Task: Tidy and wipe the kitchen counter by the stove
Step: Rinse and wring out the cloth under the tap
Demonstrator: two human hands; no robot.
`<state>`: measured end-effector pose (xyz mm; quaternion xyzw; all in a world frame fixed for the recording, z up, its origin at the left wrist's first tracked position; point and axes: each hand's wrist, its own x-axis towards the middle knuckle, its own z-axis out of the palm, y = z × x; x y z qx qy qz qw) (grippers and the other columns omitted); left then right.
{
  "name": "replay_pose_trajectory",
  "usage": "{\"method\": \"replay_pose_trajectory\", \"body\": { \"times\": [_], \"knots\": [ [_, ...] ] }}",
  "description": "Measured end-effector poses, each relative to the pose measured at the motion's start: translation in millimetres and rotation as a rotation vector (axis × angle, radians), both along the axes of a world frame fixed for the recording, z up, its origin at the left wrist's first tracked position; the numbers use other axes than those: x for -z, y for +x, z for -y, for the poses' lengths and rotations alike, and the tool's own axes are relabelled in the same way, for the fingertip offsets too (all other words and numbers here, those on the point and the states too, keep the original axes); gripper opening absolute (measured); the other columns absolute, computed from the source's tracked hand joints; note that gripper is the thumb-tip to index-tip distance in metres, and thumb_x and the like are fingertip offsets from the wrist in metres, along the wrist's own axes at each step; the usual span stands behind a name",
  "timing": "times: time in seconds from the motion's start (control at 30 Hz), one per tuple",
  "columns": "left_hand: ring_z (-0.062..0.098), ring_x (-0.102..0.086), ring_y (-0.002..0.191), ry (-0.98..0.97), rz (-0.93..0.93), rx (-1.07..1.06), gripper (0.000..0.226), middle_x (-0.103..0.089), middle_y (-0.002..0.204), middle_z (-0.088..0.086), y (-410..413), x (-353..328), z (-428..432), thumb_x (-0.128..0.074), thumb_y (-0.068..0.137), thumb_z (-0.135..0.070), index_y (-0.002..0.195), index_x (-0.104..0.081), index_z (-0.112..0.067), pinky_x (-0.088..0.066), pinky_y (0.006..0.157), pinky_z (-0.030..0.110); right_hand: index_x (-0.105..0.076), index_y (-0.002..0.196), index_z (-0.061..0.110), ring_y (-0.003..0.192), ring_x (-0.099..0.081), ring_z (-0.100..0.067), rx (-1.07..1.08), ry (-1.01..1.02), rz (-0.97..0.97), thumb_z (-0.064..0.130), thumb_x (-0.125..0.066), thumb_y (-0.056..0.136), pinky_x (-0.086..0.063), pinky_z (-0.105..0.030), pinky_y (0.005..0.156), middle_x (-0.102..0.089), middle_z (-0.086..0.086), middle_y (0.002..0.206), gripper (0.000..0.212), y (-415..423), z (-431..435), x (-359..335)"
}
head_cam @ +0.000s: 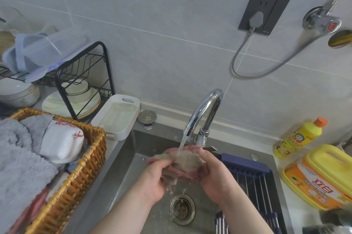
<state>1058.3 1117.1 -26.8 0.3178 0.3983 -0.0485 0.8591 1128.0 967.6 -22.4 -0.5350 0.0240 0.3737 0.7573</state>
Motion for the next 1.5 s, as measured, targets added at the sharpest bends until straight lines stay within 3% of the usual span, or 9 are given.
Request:
{"method": "replay_pose_trajectory", "body": {
  "times": [0.17,0.27,0.37,0.5,0.7,0.97,1.2,1.27,1.5],
  "knots": [
    [0.035,-0.064,0.089,-0.04,0.125,-0.207,0.018,-0.07,0.093,0.023,-6.1,1.8,-12.3,-0.051,0.089,0.003,0.102,-0.063,0.001,-0.049,0.082,0.043,-0.061,0.092,-0.006,0.09,-0.065,-0.042,-0.018,-0.261,0.035,0.025,-0.08,0.066,-0.046,-0.051,0.079,-0.069,-0.022,0.096,0.046,-5.4,5.4,7.5],
    [0.039,-0.062,0.098,-0.046,0.142,-0.151,0.026,-0.068,0.1,0.024,-10.5,-1.5,-13.8,-0.047,0.085,0.006,0.105,-0.063,0.003,-0.047,0.088,0.048,-0.073,0.101,0.002,0.086,-0.059,-0.031,0.024,-0.313,-0.079,0.049,-0.073,0.061,-0.047,-0.042,0.082,-0.068,-0.017,0.096,0.061,-14.6,-2.2,11.5],
    [0.041,-0.061,0.104,-0.037,0.164,-0.061,0.043,-0.068,0.105,0.026,-14.0,0.6,-14.7,-0.05,0.074,0.008,0.115,-0.061,0.006,-0.047,0.092,0.051,-0.071,0.112,0.002,0.107,-0.064,-0.038,-0.011,-0.235,-0.263,0.065,-0.06,0.077,-0.039,-0.055,0.107,-0.068,-0.023,0.117,0.074,-17.6,-10.6,14.1],
    [0.042,-0.064,0.103,0.115,0.154,0.104,0.027,-0.07,0.103,0.027,-12.8,-3.5,-15.7,-0.057,0.08,0.009,0.105,-0.065,0.002,-0.046,0.098,0.054,-0.064,0.122,0.0,0.116,-0.061,-0.042,0.017,-0.025,-0.383,0.046,-0.057,0.091,-0.039,-0.06,0.107,-0.065,-0.024,0.123,0.056,-13.6,-15.1,12.1],
    [0.031,-0.065,0.105,0.115,0.075,-0.097,0.044,-0.072,0.106,0.015,-2.8,1.6,-18.7,-0.048,0.095,-0.05,0.106,-0.065,-0.011,-0.046,0.099,0.049,-0.059,0.094,0.005,0.078,-0.066,-0.034,0.111,0.02,-0.292,-0.012,-0.057,0.074,-0.054,-0.055,0.079,-0.067,-0.023,0.09,0.026,-8.0,-8.8,15.5],
    [0.034,-0.071,0.092,0.264,0.11,-0.032,0.023,-0.072,0.102,0.022,4.3,1.7,-20.5,-0.057,0.092,0.003,0.114,-0.062,-0.004,-0.055,0.075,0.042,-0.065,0.106,-0.005,0.085,-0.067,-0.033,-0.007,-0.028,-0.218,-0.002,-0.058,0.087,-0.057,-0.043,0.078,-0.069,-0.026,0.101,0.021,-9.0,-12.9,5.2],
    [0.034,-0.071,0.092,0.195,-0.013,-0.068,0.049,-0.074,0.096,0.019,17.5,-8.6,-13.9,-0.05,0.096,-0.051,0.101,-0.071,-0.007,-0.055,0.08,0.042,-0.059,0.079,0.009,0.052,-0.048,-0.015,0.084,-0.128,-0.158,0.015,-0.068,0.085,-0.041,-0.023,0.049,-0.055,-0.006,0.063,0.013,-16.3,-15.2,6.7],
    [0.033,-0.07,0.088,0.151,0.019,-0.041,0.046,-0.074,0.093,0.02,19.2,-13.6,-12.6,-0.047,0.097,-0.042,0.091,-0.074,-0.006,-0.053,0.08,0.04,-0.057,0.08,0.007,0.044,-0.046,-0.01,0.134,-0.104,-0.166,0.006,-0.062,0.09,-0.039,-0.02,0.04,-0.052,-0.003,0.057,0.011,-16.7,-8.2,10.3],
    [0.033,-0.069,0.1,0.261,0.07,0.157,0.021,-0.074,0.1,0.019,25.2,-11.8,3.3,-0.05,0.097,-0.001,0.108,-0.067,-0.001,-0.05,0.096,0.047,-0.058,0.091,0.001,0.069,-0.067,-0.028,0.195,0.022,-0.187,-0.007,-0.058,0.081,-0.058,-0.037,0.061,-0.067,-0.018,0.08,0.012,-16.5,17.3,5.0]
  ]
}}
